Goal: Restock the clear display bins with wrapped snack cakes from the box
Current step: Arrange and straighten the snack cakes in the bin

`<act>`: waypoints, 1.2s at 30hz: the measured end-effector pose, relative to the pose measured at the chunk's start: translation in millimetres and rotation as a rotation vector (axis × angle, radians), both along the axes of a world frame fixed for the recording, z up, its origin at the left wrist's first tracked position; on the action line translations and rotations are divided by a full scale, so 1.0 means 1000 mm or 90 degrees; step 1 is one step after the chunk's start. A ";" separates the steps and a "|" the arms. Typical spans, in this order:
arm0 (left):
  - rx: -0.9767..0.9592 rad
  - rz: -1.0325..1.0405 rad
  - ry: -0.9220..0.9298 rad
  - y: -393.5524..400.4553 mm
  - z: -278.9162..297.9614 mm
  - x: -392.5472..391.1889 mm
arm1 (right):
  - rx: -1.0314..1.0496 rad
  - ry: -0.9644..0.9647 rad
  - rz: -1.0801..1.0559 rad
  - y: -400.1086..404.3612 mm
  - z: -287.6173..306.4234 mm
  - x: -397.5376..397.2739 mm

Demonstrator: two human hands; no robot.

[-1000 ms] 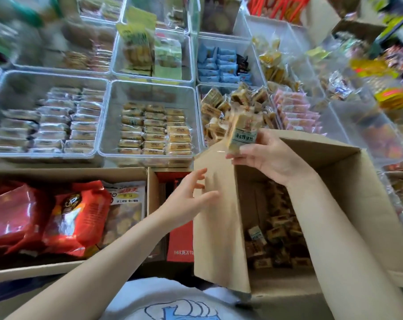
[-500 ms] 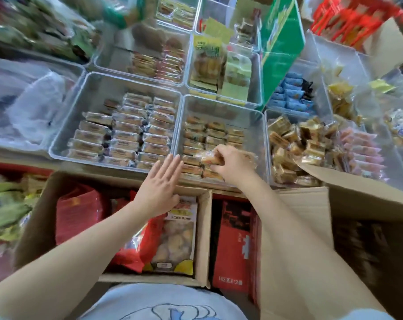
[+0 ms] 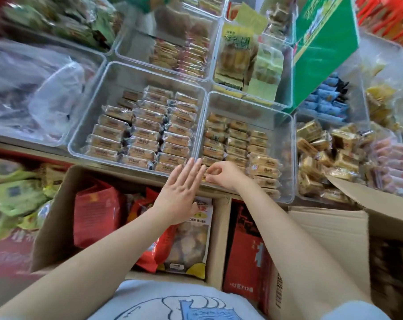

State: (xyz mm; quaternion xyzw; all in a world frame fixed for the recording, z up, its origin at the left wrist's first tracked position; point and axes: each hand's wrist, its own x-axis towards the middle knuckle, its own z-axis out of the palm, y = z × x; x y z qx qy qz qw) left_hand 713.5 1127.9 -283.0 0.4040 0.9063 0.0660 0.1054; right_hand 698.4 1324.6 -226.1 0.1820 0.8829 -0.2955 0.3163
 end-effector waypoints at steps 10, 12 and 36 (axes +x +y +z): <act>-0.106 -0.006 -0.025 0.006 0.021 0.001 | -0.004 0.161 -0.026 0.025 0.055 0.056; -0.157 0.014 -0.028 0.015 0.032 0.005 | -0.035 0.205 -0.049 0.041 0.086 0.096; 0.522 0.248 -0.659 0.222 0.119 0.269 | 0.116 -0.191 0.110 0.246 -0.048 0.355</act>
